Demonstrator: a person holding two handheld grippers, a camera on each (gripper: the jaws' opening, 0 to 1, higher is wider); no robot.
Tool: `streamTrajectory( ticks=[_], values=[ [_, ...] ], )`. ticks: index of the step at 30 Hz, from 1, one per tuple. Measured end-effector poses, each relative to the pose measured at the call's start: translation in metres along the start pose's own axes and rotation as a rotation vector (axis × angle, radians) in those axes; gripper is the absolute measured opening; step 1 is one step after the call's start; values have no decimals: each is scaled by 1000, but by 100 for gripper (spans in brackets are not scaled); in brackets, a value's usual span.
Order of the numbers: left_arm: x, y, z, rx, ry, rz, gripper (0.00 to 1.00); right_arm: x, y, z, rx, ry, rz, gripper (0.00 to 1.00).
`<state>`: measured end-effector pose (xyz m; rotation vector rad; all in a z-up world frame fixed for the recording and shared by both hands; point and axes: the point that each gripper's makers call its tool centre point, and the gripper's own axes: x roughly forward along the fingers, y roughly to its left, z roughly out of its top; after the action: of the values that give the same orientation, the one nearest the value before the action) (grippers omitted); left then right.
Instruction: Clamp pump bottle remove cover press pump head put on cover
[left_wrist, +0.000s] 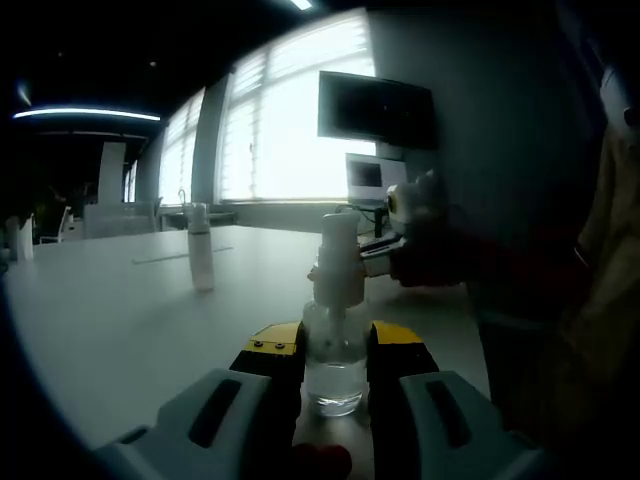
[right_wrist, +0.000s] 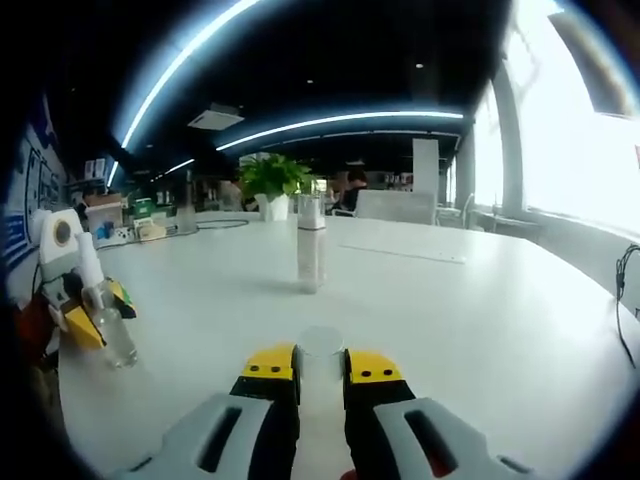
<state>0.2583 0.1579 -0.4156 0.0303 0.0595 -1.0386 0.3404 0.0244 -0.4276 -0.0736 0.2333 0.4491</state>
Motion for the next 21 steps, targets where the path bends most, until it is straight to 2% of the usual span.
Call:
streamTrajectory(
  ticks=[9, 21],
  values=[
    [0, -1, 0, 0, 0, 0, 15, -7, 3, 13, -5, -23, 11, 12],
    [0, -1, 0, 1, 0, 0, 15, -17, 19, 31, -12, -48, 40, 12]
  ],
)
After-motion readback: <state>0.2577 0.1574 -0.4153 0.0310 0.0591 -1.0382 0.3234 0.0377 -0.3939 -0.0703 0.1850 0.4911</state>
